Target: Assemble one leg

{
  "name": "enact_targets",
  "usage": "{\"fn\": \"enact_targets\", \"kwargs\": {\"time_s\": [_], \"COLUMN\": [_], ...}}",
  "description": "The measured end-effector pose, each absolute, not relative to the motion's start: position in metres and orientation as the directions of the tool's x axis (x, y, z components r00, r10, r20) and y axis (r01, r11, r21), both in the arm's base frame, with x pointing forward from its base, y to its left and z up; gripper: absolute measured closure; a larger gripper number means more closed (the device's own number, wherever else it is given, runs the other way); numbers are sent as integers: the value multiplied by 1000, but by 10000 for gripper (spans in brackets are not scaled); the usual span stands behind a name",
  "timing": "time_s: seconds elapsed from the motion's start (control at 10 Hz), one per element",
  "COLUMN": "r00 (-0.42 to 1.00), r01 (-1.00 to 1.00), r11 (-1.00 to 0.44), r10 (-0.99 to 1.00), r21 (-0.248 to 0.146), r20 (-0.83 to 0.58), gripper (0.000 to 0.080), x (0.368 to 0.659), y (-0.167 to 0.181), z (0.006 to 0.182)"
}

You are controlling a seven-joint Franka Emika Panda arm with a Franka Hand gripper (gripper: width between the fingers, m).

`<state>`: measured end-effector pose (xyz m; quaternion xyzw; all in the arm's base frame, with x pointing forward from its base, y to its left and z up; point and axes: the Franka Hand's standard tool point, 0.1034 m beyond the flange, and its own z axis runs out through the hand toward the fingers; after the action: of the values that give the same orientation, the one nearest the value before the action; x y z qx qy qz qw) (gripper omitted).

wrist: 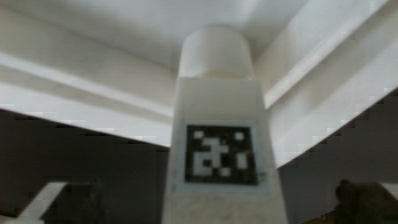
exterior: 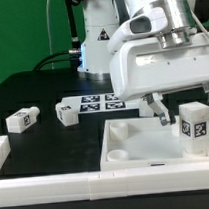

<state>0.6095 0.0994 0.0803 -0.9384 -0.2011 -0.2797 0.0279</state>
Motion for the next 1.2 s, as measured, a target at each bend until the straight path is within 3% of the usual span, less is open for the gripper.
{"fn": "enact_targets", "kwargs": {"time_s": [0.2, 0.4, 0.5, 0.8, 1.1, 1.2], "r00": [780, 868, 885, 914, 911, 911], "r01": [408, 413, 398, 397, 402, 402], "r11": [-912, -910, -916, -910, -907, -907], "r10": [373, 380, 370, 404, 410, 410], "r21": [43, -40, -46, -123, -125, -125], "r20": [503, 319, 283, -45, -45, -45], "gripper": [150, 150, 150, 150, 150, 275], "x": [607, 604, 610, 605, 610, 610], "y": [106, 116, 115, 117, 113, 113], "z": [78, 77, 80, 81, 79, 78]}}
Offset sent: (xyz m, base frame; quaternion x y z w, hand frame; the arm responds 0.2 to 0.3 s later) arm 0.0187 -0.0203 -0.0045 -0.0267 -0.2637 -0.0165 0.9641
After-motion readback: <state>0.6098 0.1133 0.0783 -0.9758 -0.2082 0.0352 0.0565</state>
